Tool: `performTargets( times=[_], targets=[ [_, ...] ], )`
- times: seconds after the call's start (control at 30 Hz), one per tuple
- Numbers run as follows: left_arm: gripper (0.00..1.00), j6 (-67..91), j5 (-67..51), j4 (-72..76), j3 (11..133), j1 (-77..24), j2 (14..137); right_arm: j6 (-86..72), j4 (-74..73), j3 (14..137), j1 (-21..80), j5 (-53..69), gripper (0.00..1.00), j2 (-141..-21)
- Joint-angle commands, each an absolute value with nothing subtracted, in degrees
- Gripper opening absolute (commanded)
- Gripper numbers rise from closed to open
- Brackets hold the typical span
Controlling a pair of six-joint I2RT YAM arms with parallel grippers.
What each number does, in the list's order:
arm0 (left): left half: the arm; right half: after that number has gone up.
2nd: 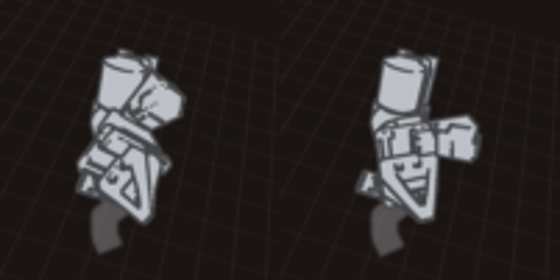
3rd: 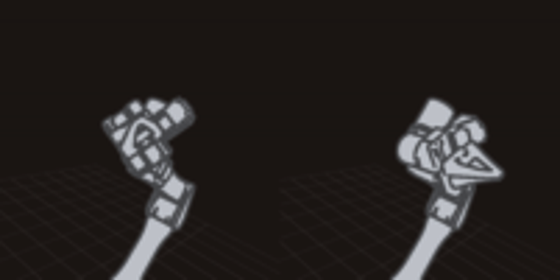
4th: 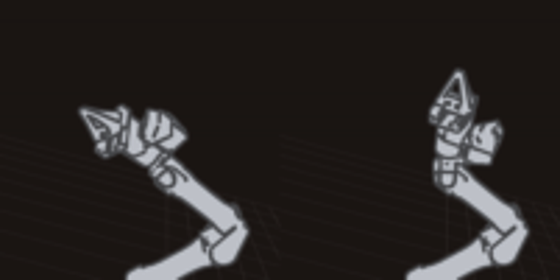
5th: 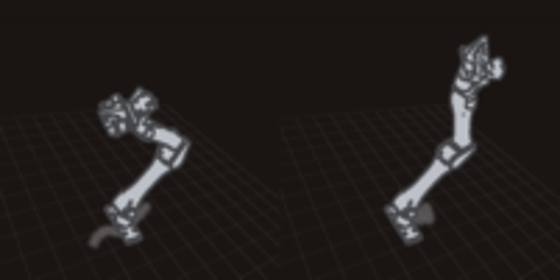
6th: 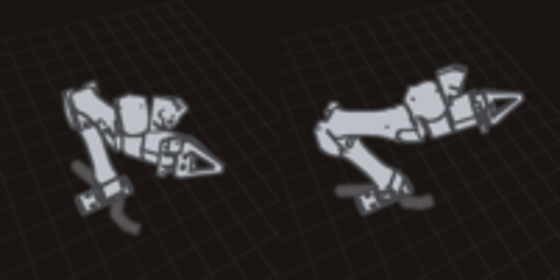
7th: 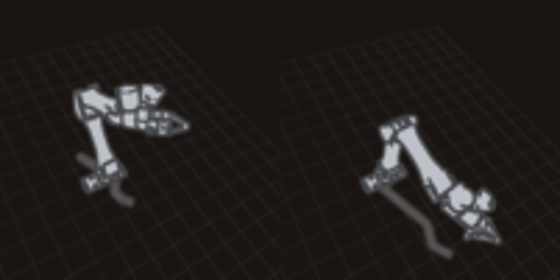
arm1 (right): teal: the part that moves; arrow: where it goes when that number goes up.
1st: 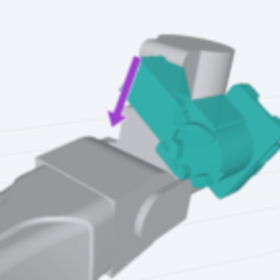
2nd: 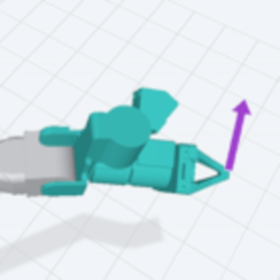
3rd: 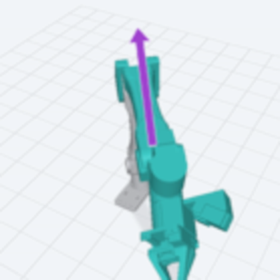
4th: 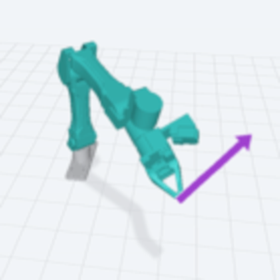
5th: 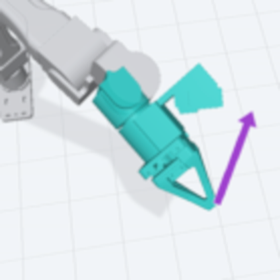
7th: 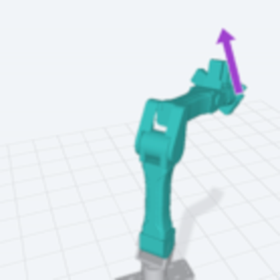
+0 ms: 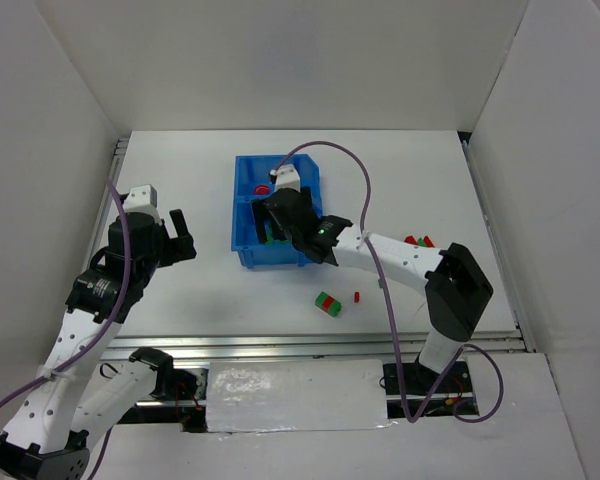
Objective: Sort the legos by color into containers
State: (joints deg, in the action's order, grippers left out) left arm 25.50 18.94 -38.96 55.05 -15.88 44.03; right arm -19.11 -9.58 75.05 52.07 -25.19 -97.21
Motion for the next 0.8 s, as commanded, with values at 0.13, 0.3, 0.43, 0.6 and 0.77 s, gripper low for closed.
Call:
performTargets(
  times=[0.13,0.3,0.43,0.6,0.77],
  targets=[
    [0.99,24.7,19.3,-37.3,55.2,-15.6,43.2,-24.1,-18.5,79.4,51.2,-29.3,1.00,-91.6],
    [0.99,24.4,18.5,-37.0,55.1,-15.6,42.9,-33.8,-22.8,63.7,45.5,-29.0,1.00,-74.9],
    [1.00,24.3,18.0,-37.1,55.3,-15.6,43.2,-37.3,-22.2,47.9,35.4,-23.5,0.89,-65.1],
    [0.99,24.6,18.6,-37.3,55.3,-15.6,42.1,-40.6,-21.5,38.9,26.7,-16.9,0.80,-60.6],
    [1.00,24.5,18.2,-37.1,55.2,-15.6,41.5,-43.9,-22.0,35.3,21.9,-14.1,0.76,-68.3]
  ],
)
